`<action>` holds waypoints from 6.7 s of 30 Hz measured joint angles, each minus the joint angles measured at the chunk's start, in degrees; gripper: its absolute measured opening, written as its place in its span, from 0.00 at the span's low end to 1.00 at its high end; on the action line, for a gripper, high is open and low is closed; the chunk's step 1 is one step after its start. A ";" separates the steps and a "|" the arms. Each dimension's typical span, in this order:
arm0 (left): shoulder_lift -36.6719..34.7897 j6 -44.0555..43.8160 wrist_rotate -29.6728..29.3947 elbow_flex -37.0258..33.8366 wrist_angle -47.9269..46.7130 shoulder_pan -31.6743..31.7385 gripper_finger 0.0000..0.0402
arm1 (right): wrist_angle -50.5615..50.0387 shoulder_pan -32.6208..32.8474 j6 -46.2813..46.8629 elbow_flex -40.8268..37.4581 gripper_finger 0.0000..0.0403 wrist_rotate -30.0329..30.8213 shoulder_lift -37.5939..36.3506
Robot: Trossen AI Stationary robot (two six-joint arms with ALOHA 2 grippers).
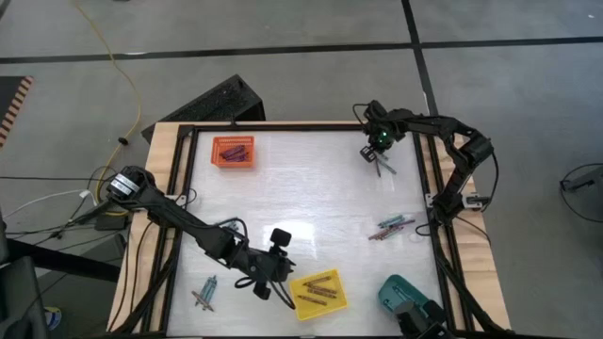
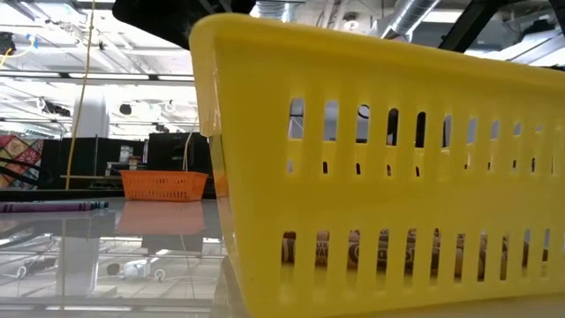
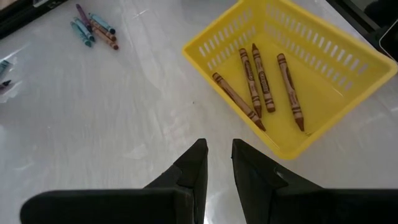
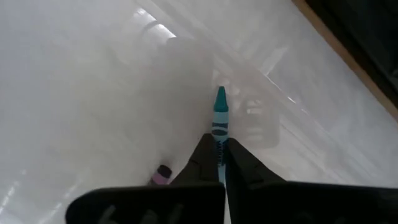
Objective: Sort crayons
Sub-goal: Put the green crayon into the green bin
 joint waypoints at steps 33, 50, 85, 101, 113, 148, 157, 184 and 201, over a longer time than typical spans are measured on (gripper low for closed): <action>0.00 0.71 0.01 0.00 1.55 0.07 0.16 | -29.66 30.80 27.56 -0.13 0.00 5.57 -38.68; 0.00 1.75 -0.04 0.00 2.86 0.28 0.16 | -24.92 69.18 55.72 -0.11 0.00 9.15 -34.84; 0.00 1.05 -0.04 0.00 3.78 1.15 0.16 | -6.70 90.29 69.58 -0.07 0.00 16.29 -27.10; 0.00 1.29 1.45 0.00 4.81 2.75 0.16 | -1.49 99.33 77.61 -0.04 0.00 22.41 -25.28; 0.00 1.75 1.49 0.00 5.14 3.50 0.16 | -5.89 102.47 77.80 11.35 0.00 19.15 -12.68; 6.49 7.12 20.18 0.01 23.85 14.21 0.16 | -28.43 120.43 117.56 24.30 0.00 15.16 3.63; 7.56 6.65 21.09 0.35 25.16 15.21 0.16 | -31.18 120.45 118.34 24.30 0.00 11.36 4.13; 7.56 4.72 22.69 0.39 21.87 15.10 0.16 | -33.99 119.16 119.30 24.28 0.30 11.25 4.73; 7.56 5.57 22.64 0.39 21.04 15.10 0.17 | -52.10 112.91 114.42 24.28 0.32 19.65 -4.41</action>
